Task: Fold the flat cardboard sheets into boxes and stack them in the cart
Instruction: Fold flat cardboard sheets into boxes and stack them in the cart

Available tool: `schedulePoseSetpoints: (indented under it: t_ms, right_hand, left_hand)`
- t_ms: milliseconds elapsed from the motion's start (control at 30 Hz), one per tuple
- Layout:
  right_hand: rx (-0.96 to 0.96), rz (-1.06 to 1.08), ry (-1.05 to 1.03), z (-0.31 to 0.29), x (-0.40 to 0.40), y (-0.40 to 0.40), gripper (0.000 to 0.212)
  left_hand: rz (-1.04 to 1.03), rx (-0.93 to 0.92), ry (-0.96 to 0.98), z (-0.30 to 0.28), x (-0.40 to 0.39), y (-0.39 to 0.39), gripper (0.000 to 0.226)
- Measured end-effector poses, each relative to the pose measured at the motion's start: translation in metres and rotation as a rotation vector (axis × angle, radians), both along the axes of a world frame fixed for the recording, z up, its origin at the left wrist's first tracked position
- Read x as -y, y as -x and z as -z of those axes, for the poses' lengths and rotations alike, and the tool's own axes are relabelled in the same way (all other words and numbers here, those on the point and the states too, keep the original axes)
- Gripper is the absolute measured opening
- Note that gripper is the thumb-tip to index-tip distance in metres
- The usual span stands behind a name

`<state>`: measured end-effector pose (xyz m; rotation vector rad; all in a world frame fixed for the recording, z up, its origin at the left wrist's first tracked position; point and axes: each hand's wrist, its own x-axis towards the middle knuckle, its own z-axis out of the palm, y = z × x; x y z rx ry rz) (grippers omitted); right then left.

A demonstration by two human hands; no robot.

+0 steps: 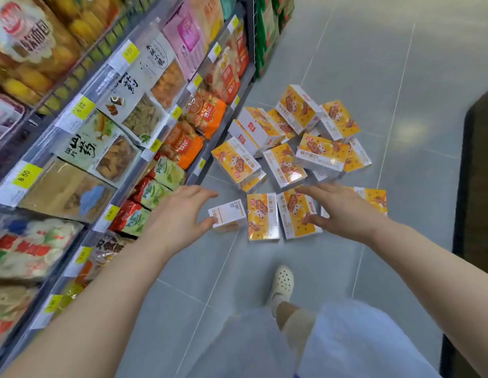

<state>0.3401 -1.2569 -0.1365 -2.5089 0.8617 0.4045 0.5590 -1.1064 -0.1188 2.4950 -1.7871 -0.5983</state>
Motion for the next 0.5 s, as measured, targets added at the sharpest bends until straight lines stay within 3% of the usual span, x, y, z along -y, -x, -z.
schedulePoseSetpoints:
  t_ms: [233,500]
  right_hand:
    - [0.023,-0.016,0.012,0.081,0.071,-0.052,0.058]
    - [0.033,-0.016,-0.071,0.291,0.092,-0.104,0.06]
  left_hand:
    - [0.01,0.073,0.114,0.095,0.063,-0.056,0.053]
    - [0.102,0.038,-0.036,0.318,0.101,-0.098,0.07]
